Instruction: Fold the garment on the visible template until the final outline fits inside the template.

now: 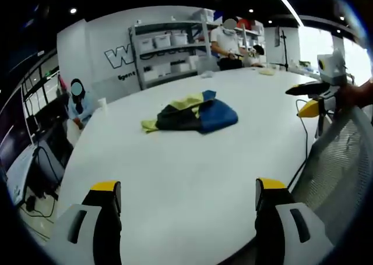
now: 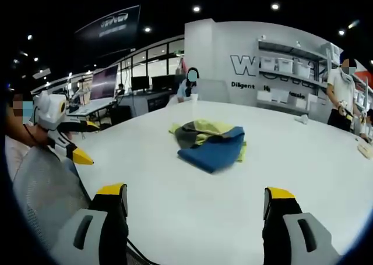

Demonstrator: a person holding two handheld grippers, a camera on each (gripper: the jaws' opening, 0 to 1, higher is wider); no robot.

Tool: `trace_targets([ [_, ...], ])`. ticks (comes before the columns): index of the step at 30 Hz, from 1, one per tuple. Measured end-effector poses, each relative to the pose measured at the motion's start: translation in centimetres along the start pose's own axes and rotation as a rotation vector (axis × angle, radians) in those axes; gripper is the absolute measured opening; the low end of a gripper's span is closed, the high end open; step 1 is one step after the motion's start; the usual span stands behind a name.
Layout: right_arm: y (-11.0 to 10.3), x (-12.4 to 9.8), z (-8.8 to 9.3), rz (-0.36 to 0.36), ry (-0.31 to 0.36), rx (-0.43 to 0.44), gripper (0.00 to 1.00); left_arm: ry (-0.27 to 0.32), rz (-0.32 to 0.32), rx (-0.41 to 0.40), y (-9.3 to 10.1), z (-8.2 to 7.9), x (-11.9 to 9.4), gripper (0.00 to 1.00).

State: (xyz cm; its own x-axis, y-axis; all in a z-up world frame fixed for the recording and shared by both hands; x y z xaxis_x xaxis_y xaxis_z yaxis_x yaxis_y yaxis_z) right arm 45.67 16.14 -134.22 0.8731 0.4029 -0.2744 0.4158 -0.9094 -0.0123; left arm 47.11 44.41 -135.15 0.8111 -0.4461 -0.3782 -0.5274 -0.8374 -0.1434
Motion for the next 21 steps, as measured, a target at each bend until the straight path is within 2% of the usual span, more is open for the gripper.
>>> trace_targets([
  [21,-0.03,-0.04,0.21,0.001,-0.011,0.006,0.95,0.000,0.000,-0.004,-0.04,0.07,-0.01,0.96],
])
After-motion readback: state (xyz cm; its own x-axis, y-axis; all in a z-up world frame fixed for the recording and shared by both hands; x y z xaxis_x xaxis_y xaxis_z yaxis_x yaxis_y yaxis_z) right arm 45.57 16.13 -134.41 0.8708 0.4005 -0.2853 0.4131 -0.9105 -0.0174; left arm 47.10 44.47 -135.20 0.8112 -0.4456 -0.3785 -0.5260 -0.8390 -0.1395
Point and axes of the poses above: the point that each gripper's makers call its tool centre point, and the gripper's own axes: x roughly forward along the fingers, y roughly to its right, z roughly out of its underside, the point moved 2 cm from there along -x, roughly backward along the fingers, and after that the axes turned 7 degrees about y, right-handed, at the moved point
